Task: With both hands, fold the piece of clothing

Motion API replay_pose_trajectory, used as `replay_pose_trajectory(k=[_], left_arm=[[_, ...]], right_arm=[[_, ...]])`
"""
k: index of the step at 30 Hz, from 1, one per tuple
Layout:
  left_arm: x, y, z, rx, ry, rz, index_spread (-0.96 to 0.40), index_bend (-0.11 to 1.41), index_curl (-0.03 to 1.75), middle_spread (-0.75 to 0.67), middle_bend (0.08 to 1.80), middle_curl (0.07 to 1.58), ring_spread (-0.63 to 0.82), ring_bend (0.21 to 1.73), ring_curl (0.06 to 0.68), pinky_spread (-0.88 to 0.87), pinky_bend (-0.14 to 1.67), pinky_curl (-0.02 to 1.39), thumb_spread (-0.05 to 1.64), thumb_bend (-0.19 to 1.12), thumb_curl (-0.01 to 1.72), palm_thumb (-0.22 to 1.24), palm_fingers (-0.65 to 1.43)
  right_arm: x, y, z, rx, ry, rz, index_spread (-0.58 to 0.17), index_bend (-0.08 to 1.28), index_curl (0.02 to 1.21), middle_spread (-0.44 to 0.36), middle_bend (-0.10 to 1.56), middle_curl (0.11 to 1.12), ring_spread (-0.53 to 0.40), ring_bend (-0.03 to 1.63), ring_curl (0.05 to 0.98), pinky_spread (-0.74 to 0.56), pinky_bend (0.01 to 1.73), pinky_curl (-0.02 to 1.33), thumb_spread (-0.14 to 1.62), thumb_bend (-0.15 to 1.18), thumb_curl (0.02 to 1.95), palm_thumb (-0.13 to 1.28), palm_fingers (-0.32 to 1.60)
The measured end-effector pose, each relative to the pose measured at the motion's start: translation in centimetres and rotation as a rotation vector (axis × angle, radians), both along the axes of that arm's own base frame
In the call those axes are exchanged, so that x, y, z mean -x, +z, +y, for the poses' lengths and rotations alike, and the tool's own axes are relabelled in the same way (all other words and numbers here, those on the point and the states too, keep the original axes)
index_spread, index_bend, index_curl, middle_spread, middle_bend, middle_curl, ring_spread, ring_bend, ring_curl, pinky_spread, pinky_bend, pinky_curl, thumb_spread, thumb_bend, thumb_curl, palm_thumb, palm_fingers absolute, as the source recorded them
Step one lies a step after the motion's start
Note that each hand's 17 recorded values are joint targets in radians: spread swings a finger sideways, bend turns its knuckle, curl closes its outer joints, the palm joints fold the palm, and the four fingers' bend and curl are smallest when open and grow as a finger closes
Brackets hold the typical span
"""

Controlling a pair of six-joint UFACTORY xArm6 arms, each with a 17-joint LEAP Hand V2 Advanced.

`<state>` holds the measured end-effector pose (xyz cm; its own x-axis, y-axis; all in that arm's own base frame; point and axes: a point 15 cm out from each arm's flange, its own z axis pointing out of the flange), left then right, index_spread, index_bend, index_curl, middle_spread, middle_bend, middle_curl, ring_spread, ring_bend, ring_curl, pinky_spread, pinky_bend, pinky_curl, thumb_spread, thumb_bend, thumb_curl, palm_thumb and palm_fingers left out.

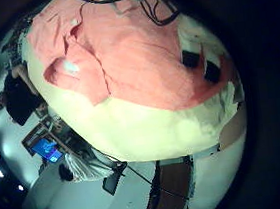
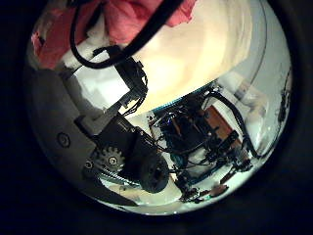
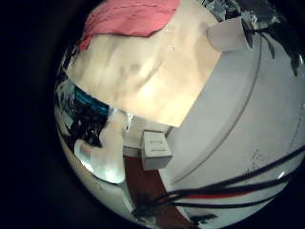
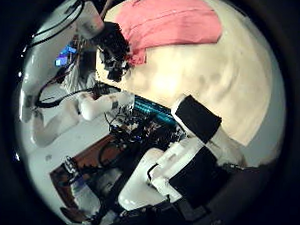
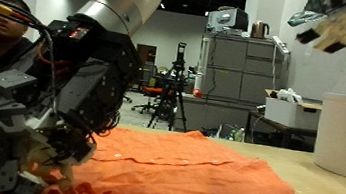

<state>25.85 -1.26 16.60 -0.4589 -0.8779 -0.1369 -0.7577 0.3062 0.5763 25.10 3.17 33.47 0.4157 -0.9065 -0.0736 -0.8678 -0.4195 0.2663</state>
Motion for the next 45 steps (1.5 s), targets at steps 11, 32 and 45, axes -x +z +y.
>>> replay_pose_trajectory(k=[11,32,45], left_arm=[[0.6,0.7,1.0,0.023,0.012,0.000,-0.65,0.50,0.93,-0.43,1.19,0.70,-0.44,1.20,0.519,-0.75,0.77,0.56,0.98,-0.02,0.63,0.71,1.10],[0.4,2.9,1.0,0.062,-0.002,-0.043,-0.70,0.41,1.05,-0.43,1.17,0.70,-0.44,1.19,0.514,-0.77,0.72,0.60,0.98,-0.02,0.66,0.70,1.11],[0.0,4.4,1.6,0.112,0.004,-0.073,-0.71,0.38,1.09,-0.43,1.18,0.69,-0.45,1.18,0.507,-0.78,0.70,0.62,0.97,-0.02,0.67,0.69,1.13]], right_arm=[[-6.4,-9.9,2.4,0.003,0.073,0.023,-0.293,0.16,0.31,0.003,0.26,0.36,0.078,0.40,0.294,0.21,0.21,0.26,1.18,-0.02,0.29,0.71,0.34],[-12.0,-21.2,3.7,0.147,0.121,0.030,-0.299,0.19,0.33,-0.128,0.35,0.40,-0.183,0.48,0.294,-0.09,0.21,0.25,1.04,-0.02,0.31,0.70,0.57],[-13.3,-20.4,3.8,0.170,0.118,-0.009,-0.372,0.58,0.56,-0.202,0.81,0.61,-0.304,0.92,0.477,-0.51,0.72,0.42,1.06,0.01,0.35,0.88,1.46]])
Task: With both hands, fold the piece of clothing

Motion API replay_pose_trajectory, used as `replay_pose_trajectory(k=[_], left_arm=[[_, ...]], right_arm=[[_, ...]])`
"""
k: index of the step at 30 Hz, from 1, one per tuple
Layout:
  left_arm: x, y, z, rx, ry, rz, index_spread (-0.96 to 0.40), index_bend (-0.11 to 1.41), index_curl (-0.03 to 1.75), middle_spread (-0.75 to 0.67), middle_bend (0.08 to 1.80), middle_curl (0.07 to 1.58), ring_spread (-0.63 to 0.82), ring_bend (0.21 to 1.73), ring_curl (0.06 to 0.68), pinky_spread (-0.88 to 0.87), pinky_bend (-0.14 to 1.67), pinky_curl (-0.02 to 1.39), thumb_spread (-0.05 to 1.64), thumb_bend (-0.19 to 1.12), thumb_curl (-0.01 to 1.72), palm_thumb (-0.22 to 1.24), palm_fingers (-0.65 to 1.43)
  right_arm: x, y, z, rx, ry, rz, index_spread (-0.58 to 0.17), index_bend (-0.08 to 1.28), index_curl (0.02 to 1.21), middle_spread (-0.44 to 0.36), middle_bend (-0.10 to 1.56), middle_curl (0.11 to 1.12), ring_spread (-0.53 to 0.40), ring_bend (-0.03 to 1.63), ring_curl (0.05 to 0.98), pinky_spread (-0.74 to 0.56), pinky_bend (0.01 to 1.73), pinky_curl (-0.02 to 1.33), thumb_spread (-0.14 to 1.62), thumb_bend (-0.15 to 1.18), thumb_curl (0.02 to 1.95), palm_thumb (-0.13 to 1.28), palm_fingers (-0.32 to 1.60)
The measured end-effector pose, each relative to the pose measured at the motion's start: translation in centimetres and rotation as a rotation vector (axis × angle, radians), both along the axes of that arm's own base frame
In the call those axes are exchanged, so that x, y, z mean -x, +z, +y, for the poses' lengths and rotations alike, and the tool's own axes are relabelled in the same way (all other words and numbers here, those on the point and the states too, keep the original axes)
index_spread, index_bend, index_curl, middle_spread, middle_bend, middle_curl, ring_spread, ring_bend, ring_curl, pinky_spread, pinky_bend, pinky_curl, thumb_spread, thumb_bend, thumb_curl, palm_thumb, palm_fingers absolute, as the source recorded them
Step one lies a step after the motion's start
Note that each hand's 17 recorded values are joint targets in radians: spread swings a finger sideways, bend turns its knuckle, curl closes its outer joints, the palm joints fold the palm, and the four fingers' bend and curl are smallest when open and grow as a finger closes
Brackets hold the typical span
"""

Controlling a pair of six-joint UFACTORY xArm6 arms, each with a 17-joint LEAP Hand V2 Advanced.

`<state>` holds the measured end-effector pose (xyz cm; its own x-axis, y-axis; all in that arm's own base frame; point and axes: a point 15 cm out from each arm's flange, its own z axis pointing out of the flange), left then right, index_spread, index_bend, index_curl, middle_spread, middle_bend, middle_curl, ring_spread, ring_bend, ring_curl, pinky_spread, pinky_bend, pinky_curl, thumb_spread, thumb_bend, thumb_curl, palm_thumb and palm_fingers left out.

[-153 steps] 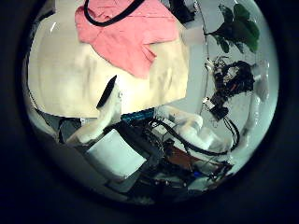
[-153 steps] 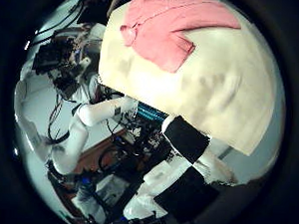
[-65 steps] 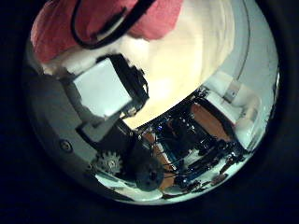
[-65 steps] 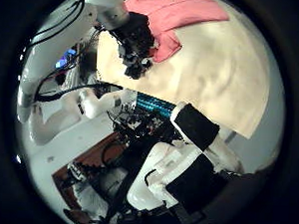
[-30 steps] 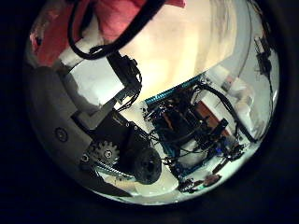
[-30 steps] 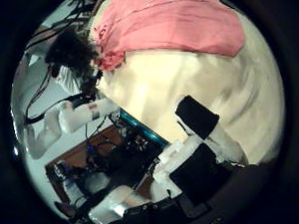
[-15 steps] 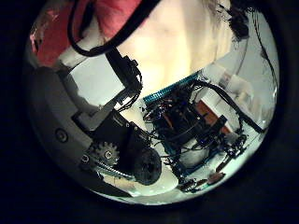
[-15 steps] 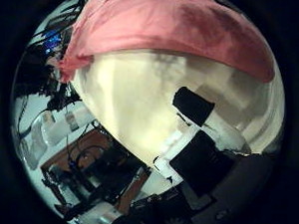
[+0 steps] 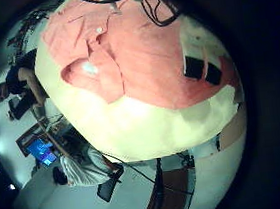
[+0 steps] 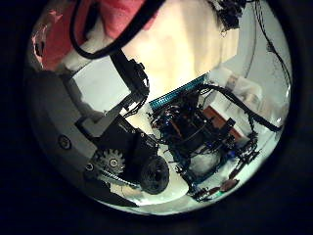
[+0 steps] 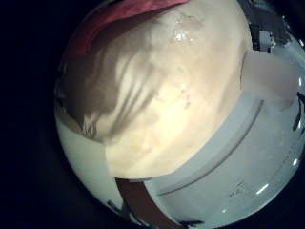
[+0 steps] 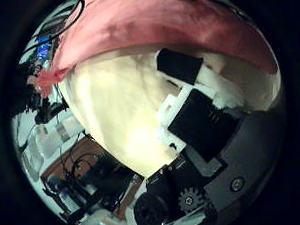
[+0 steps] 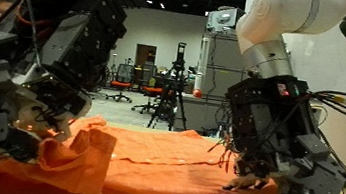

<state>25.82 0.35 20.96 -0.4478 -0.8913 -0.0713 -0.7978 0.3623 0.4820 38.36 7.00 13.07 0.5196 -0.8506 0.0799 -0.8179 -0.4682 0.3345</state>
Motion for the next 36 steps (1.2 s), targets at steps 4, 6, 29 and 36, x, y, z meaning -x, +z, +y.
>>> replay_pose_trajectory(k=[4,6,29,36], left_arm=[[0.1,0.8,-0.1,0.044,-0.018,-0.009,-0.72,0.37,1.09,-0.43,1.18,0.69,-0.46,1.18,0.506,-0.78,0.70,0.62,0.97,-0.02,0.67,0.69,1.13],[0.4,1.3,-0.1,0.058,-0.020,-0.008,-0.72,0.36,1.10,-0.43,1.18,0.69,-0.46,1.18,0.506,-0.78,0.70,0.62,0.97,-0.02,0.67,0.69,1.14],[0.6,13.6,2.0,0.115,-0.034,-0.017,-0.75,0.37,1.11,-0.45,1.18,0.67,-0.47,1.18,0.497,-0.79,0.74,0.63,0.97,-0.02,0.67,0.69,1.18],[-5.5,13.7,2.5,0.116,0.008,0.001,-0.76,0.40,1.11,-0.44,1.20,0.67,-0.47,1.19,0.501,-0.78,0.73,0.63,0.97,-0.01,0.67,0.69,1.16]], right_arm=[[0.1,1.7,0.2,-0.007,0.017,-0.025,-0.348,0.80,0.68,-0.187,1.01,0.70,-0.281,1.09,0.559,-0.45,0.98,0.55,1.16,0.07,0.40,1.01,1.33],[0.5,2.6,0.1,-0.007,0.017,-0.031,-0.340,0.85,0.71,-0.186,1.05,0.73,-0.273,1.15,0.585,-0.43,1.03,0.59,1.19,0.08,0.41,1.03,1.29],[8.3,18.7,-3.2,-0.008,-0.057,-0.078,-0.286,1.03,0.87,-0.168,1.23,0.85,-0.231,1.34,0.704,-0.29,1.22,0.81,1.29,0.03,0.52,1.10,1.08],[2.1,17.7,-2.6,-0.011,-0.087,-0.085,-0.283,1.02,0.89,-0.167,1.23,0.85,-0.230,1.34,0.707,-0.27,1.21,0.83,1.28,0.00,0.55,1.11,1.08]])
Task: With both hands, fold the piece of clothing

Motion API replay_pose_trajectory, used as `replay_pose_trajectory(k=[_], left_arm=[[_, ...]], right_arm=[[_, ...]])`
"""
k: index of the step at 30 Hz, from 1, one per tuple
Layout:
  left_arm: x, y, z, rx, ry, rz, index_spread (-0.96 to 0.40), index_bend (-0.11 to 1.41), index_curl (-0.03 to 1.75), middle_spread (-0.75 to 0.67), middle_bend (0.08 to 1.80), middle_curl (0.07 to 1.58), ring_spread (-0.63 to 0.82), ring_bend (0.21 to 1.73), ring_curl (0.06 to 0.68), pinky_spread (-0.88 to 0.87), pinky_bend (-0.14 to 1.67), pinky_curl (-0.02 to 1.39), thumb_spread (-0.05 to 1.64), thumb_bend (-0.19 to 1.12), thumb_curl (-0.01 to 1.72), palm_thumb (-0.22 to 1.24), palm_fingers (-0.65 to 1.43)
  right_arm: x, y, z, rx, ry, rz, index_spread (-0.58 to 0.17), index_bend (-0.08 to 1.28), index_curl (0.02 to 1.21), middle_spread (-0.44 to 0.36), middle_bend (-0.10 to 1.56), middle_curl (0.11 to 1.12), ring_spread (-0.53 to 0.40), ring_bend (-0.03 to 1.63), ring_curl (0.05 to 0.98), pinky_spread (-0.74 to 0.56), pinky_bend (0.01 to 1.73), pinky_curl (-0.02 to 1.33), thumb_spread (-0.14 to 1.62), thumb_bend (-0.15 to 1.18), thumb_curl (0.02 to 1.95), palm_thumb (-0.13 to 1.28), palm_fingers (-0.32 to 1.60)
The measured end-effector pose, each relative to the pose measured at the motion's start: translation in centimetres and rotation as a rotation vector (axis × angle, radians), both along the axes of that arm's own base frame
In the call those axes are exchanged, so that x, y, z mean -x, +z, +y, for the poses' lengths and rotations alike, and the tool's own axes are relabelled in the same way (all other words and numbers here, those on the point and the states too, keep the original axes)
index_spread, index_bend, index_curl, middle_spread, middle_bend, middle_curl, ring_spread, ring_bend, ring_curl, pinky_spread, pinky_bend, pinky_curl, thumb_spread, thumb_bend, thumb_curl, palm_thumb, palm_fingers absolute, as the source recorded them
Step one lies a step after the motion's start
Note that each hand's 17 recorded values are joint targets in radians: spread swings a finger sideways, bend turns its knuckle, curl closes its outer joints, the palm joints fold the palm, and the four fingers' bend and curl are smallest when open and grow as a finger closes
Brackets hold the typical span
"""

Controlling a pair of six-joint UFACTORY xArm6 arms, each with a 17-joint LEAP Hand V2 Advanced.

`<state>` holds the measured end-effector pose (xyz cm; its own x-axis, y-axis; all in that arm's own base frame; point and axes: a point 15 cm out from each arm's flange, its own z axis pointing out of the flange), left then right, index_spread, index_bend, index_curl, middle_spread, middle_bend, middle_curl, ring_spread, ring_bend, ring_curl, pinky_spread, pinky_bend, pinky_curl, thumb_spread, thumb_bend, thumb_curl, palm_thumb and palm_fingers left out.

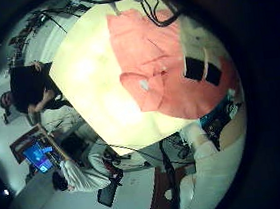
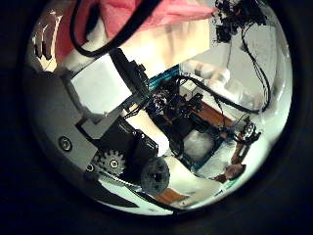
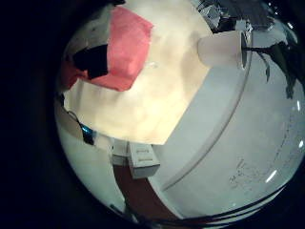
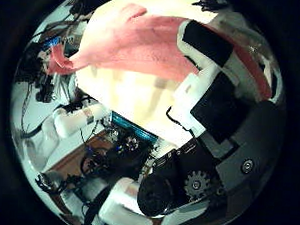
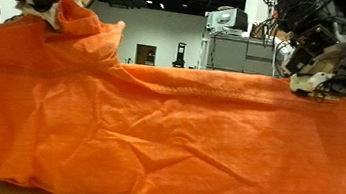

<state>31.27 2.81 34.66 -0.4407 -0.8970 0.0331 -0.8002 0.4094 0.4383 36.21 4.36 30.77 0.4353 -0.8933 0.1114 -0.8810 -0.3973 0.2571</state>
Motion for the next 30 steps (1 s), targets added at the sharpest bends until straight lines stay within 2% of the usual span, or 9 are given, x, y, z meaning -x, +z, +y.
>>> replay_pose_trajectory(k=[5,12,15,17,22,24,25,28,30], left_arm=[[-4.9,-2.5,-0.4,0.004,0.025,0.054,-0.76,0.40,1.13,-0.44,1.21,0.68,-0.45,1.21,0.511,-0.77,0.69,0.63,0.98,-0.01,0.68,0.71,1.09],[-10.8,-7.3,-1.0,0.014,0.070,0.076,-0.75,0.40,1.15,-0.42,1.19,0.69,-0.43,1.20,0.523,-0.77,0.62,0.65,1.00,-0.01,0.68,0.73,1.04],[-13.1,-9.2,-0.6,0.020,0.098,0.064,-0.75,0.40,1.15,-0.42,1.19,0.70,-0.43,1.18,0.526,-0.76,0.57,0.65,1.00,-0.02,0.67,0.72,1.00],[-14.9,-10.2,-0.2,0.019,0.133,0.033,-0.75,0.41,1.16,-0.42,1.19,0.71,-0.44,1.17,0.528,-0.75,0.53,0.65,1.01,-0.02,0.66,0.70,0.97],[-17.1,-10.9,0.8,-0.001,0.205,-0.050,-0.73,0.40,1.16,-0.42,1.16,0.73,-0.45,1.11,0.527,-0.73,0.49,0.68,1.03,-0.03,0.62,0.67,0.81],[-18.1,-11.1,1.7,-0.007,0.248,-0.098,-0.71,0.36,1.15,-0.42,1.13,0.73,-0.44,1.06,0.522,-0.71,0.50,0.69,1.05,-0.03,0.60,0.65,0.65],[-18.5,-11.2,2.4,-0.010,0.273,-0.118,-0.68,0.31,1.13,-0.41,1.07,0.72,-0.41,1.01,0.515,-0.69,0.53,0.72,1.06,-0.02,0.59,0.65,0.50],[-19.4,-10.9,4.1,0.005,0.327,-0.173,-0.52,0.13,1.06,-0.31,0.79,0.67,-0.31,1.00,0.516,-0.61,0.62,0.76,1.08,-0.02,0.57,0.63,0.15],[-19.8,-10.7,4.7,0.024,0.355,-0.198,-0.39,0.12,0.99,-0.18,0.60,0.60,-0.19,0.94,0.491,-0.49,0.63,0.78,1.09,-0.02,0.55,0.62,-0.02]], right_arm=[[-4.5,-2.2,0.5,0.006,-0.018,0.039,-0.282,1.02,0.89,-0.167,1.24,0.86,-0.229,1.34,0.708,-0.27,1.19,0.85,1.28,-0.01,0.56,1.11,1.08],[-10.0,-6.4,1.7,0.008,-0.028,0.091,-0.283,1.02,0.90,-0.167,1.23,0.87,-0.232,1.34,0.715,-0.28,1.18,0.88,1.29,-0.01,0.57,1.08,1.07],[-11.9,-7.9,2.2,0.002,-0.038,0.101,-0.286,1.01,0.91,-0.172,1.23,0.87,-0.234,1.35,0.719,-0.28,1.17,0.89,1.34,-0.04,0.52,0.93,1.04],[-13.0,-8.7,2.6,-0.018,-0.055,0.104,-0.292,0.99,0.91,-0.180,1.21,0.87,-0.239,1.36,0.730,-0.29,1.17,0.91,1.42,-0.03,0.47,0.85,1.00],[-14.9,-10.2,2.8,-0.091,-0.144,0.102,-0.310,0.91,0.90,-0.174,1.19,0.87,-0.243,1.36,0.739,-0.30,1.19,0.93,1.52,-0.01,0.40,0.78,0.92],[-16.0,-10.3,2.2,-0.111,-0.185,0.065,-0.319,0.76,0.88,-0.170,1.09,0.83,-0.249,1.36,0.724,-0.32,1.23,0.92,1.56,0.00,0.37,0.76,0.83],[-16.6,-10.3,1.9,-0.117,-0.197,0.043,-0.322,0.74,0.87,-0.170,1.09,0.83,-0.250,1.36,0.720,-0.33,1.23,0.91,1.57,0.00,0.36,0.76,0.83],[-18.7,-9.6,0.7,-0.137,-0.228,-0.040,-0.318,0.51,0.82,-0.148,0.91,0.78,-0.269,1.35,0.694,-0.43,1.17,0.85,1.58,0.00,0.33,0.75,0.48],[-19.6,-8.4,-0.4,-0.146,-0.245,-0.088,-0.322,0.46,0.78,-0.140,0.85,0.75,-0.265,1.29,0.665,-0.43,1.10,0.82,1.58,0.00,0.32,0.75,0.31]])
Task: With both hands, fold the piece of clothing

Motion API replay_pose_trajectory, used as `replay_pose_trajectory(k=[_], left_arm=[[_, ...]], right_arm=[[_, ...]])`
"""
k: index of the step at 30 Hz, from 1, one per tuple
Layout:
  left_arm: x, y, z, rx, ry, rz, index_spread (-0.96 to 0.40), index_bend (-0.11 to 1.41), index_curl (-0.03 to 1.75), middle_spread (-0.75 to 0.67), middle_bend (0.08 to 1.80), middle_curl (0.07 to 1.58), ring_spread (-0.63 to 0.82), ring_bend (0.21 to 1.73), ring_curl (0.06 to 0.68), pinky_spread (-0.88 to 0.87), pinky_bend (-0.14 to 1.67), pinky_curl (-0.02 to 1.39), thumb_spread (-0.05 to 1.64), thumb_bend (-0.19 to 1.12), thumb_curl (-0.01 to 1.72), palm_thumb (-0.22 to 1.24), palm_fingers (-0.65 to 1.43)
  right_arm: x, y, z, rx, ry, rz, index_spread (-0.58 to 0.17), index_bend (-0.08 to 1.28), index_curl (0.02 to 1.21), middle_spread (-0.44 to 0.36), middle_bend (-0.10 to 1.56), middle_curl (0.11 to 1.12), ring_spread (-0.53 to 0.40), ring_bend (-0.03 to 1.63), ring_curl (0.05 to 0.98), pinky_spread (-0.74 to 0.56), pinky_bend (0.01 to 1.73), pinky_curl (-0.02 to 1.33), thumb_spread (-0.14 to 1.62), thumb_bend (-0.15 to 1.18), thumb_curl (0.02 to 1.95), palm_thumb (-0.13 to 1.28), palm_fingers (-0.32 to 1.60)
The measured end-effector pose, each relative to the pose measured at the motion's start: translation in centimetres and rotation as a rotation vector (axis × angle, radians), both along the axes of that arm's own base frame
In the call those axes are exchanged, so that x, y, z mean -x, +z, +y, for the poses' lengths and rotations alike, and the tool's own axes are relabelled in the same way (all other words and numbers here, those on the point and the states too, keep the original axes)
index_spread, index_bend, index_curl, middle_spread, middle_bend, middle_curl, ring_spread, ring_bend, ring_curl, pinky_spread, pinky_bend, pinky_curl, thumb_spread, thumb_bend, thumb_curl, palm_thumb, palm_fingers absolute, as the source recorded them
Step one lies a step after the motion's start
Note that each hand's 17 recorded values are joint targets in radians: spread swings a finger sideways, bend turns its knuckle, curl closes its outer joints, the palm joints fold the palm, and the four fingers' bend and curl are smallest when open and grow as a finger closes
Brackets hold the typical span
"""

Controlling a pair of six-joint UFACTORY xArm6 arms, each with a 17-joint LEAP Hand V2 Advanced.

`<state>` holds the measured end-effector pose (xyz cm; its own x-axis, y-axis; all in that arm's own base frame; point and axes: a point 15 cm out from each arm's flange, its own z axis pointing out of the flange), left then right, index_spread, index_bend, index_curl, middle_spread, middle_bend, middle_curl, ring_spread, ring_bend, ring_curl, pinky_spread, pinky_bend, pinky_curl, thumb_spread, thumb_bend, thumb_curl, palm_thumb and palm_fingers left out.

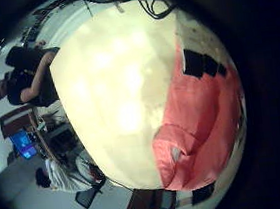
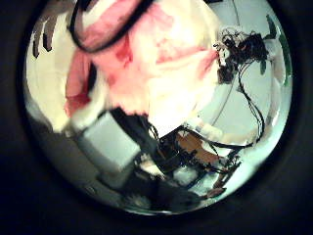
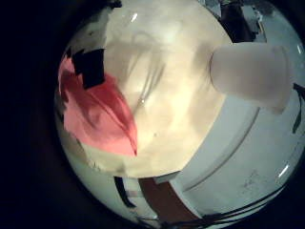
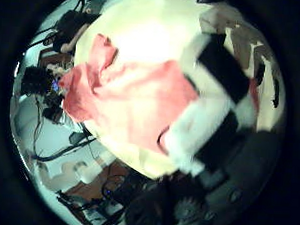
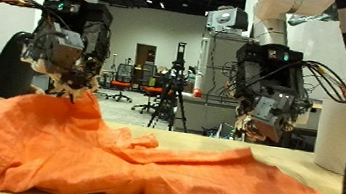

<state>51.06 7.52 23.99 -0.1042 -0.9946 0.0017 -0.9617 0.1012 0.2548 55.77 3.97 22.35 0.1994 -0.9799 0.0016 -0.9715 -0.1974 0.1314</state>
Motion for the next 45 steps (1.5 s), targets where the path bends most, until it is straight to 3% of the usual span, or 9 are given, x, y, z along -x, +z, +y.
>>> replay_pose_trajectory(k=[2,4,7,14,21,28,30,39,45], left_arm=[[-0.2,0.6,0.4,0.018,0.022,-0.025,-0.26,0.11,0.91,-0.04,0.46,0.50,-0.04,0.84,0.428,-0.31,0.55,0.74,1.11,-0.02,0.54,0.61,-0.16],[0.1,1.4,0.4,0.029,0.030,-0.041,-0.15,0.10,0.83,0.08,0.38,0.45,0.09,0.78,0.391,-0.14,0.51,0.71,1.12,-0.02,0.53,0.60,-0.16],[1.0,2.9,0.9,0.037,0.037,-0.065,-0.04,0.09,0.70,0.22,0.29,0.40,0.27,0.69,0.345,0.12,0.46,0.65,1.14,-0.02,0.50,0.58,-0.18],[4.5,5.5,1.1,0.046,0.014,-0.091,0.06,0.10,0.49,0.33,0.20,0.34,0.44,0.56,0.277,0.43,0.38,0.53,1.15,-0.03,0.46,0.53,-0.11],[10.1,5.8,-1.4,0.059,-0.039,-0.061,0.08,0.12,0.38,0.34,0.18,0.32,0.49,0.51,0.252,0.51,0.35,0.45,1.15,-0.02,0.43,0.52,-0.07],[13.6,3.7,-3.8,0.044,-0.106,0.009,0.07,0.14,0.32,0.33,0.18,0.30,0.50,0.50,0.245,0.49,0.35,0.42,1.15,-0.03,0.40,0.48,-0.03],[13.9,3.6,-4.1,0.043,-0.111,0.018,0.07,0.15,0.31,0.33,0.18,0.30,0.50,0.50,0.244,0.48,0.35,0.41,1.15,-0.02,0.40,0.48,-0.03],[16.1,3.8,-4.7,0.047,-0.116,0.040,0.08,0.15,0.29,0.32,0.18,0.29,0.51,0.51,0.239,0.47,0.36,0.38,1.15,-0.02,0.38,0.47,-0.02],[16.7,3.9,-4.7,0.044,-0.116,0.046,0.08,0.15,0.28,0.32,0.18,0.29,0.51,0.51,0.237,0.47,0.37,0.36,1.15,-0.02,0.37,0.47,-0.02]], right_arm=[[0.0,1.0,-0.9,-0.002,-0.013,-0.019,-0.328,0.46,0.75,-0.138,0.85,0.74,-0.248,1.20,0.631,-0.38,0.97,0.78,1.58,0.00,0.31,0.75,0.21],[0.3,2.5,-2.0,-0.007,-0.027,-0.044,-0.331,0.48,0.72,-0.122,0.83,0.72,-0.221,1.11,0.592,-0.29,0.85,0.74,1.58,0.00,0.30,0.74,0.12],[1.8,4.3,-3.1,-0.012,-0.033,-0.064,-0.328,0.50,0.69,-0.105,0.81,0.69,-0.192,1.02,0.547,-0.16,0.72,0.68,1.58,0.00,0.28,0.73,0.12],[6.7,7.8,-4.2,-0.017,0.043,-0.083,-0.334,0.54,0.63,-0.082,0.73,0.62,-0.119,0.85,0.468,0.08,0.52,0.58,1.57,0.00,0.26,0.73,0.10],[14.3,4.4,-5.7,0.024,0.160,0.048,-0.355,0.41,0.53,-0.070,0.52,0.50,-0.005,0.65,0.375,0.26,0.47,0.49,1.39,-0.02,0.25,0.66,0.00],[18.3,-1.6,-9.0,0.144,0.227,0.228,-0.371,0.19,0.41,-0.038,0.28,0.39,0.110,0.45,0.293,0.28,0.45,0.43,1.16,-0.04,0.26,0.57,-0.07],[18.7,-3.6,-9.2,0.147,0.232,0.271,-0.372,0.18,0.40,-0.027,0.26,0.38,0.122,0.42,0.281,0.28,0.42,0.42,1.13,-0.04,0.26,0.55,-0.05],[16.5,-7.8,-8.9,0.154,0.230,0.241,-0.372,0.17,0.35,-0.017,0.19,0.35,0.150,0.34,0.249,0.26,0.35,0.37,1.02,-0.03,0.27,0.51,0.05],[15.9,-10.4,-8.9,0.163,0.199,0.260,-0.345,0.18,0.33,-0.030,0.21,0.35,0.095,0.38,0.260,0.18,0.31,0.34,1.00,-0.02,0.29,0.54,0.21]])
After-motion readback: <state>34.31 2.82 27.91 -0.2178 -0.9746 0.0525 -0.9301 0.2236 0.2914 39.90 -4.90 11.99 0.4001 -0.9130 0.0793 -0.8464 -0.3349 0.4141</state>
